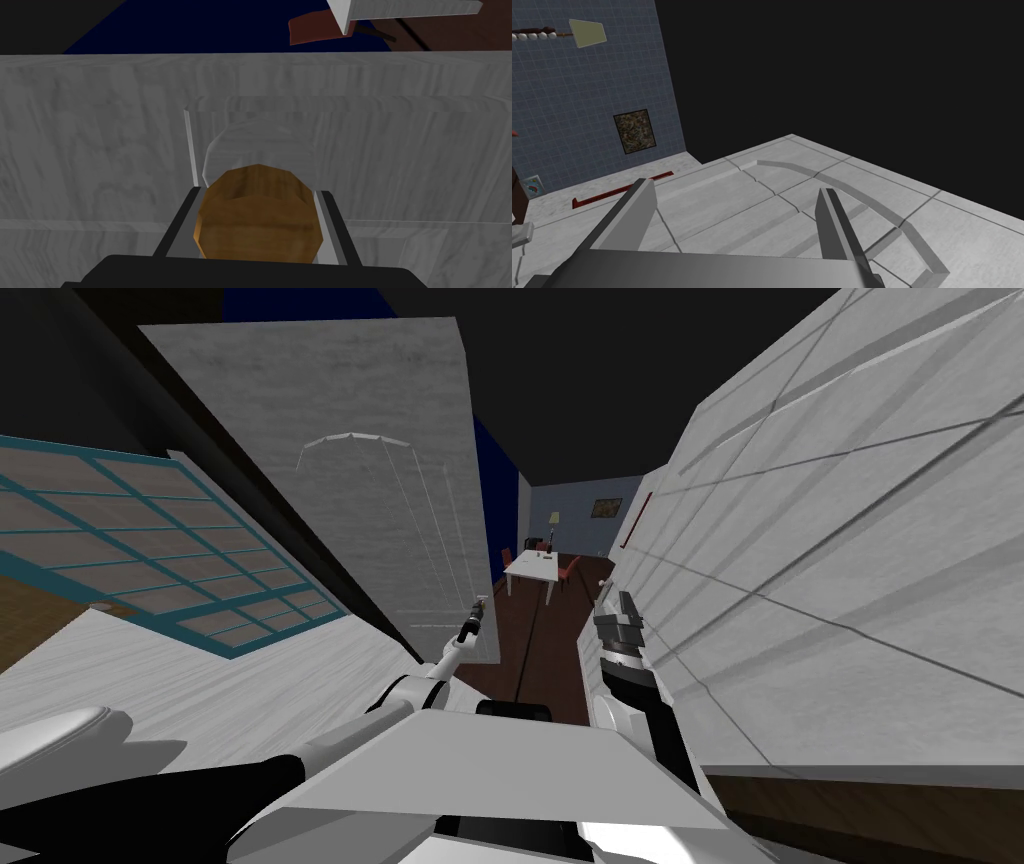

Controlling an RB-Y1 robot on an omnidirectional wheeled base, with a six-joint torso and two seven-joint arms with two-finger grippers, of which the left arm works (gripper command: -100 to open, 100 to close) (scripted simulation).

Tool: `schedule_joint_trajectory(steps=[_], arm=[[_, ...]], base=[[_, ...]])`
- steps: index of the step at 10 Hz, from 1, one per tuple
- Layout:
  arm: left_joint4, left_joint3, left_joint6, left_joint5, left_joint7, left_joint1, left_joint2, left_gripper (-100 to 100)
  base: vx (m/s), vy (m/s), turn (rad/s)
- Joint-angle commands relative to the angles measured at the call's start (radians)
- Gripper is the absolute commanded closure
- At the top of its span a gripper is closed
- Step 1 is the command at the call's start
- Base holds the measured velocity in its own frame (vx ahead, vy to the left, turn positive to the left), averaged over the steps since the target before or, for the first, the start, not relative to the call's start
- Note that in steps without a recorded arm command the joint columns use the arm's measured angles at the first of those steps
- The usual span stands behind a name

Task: Push the door open

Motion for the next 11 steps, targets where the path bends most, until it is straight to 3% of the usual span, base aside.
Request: schedule_joint_trajectory(steps=[1, 3, 6, 7, 9, 11], arm=[[0.009, 0.019, -0.007, 0.006, -0.001, -0.006, 0.019, 100], [0.012, 0.044, -0.007, 0.013, -0.01, -0.005, 0.026, 100], [0.012, 0.044, -0.007, 0.013, -0.01, -0.005, 0.026, 100], [0.014, 0.067, -0.007, 0.019, -0.018, -0.005, 0.032, 100], [0.014, 0.067, -0.007, 0.019, -0.018, -0.005, 0.032, 100], [0.017, 0.09, -0.007, 0.026, -0.026, -0.004, 0.039, 100]], base=[[0.162, -0.12, 0.061], [0.171, -0.109, 0.059], [0.057, -0.042, 0.015], [0.11, -0.091, 0.05], [0.094, -0.088, 0.061], [0.131, -0.113, 0.059]])
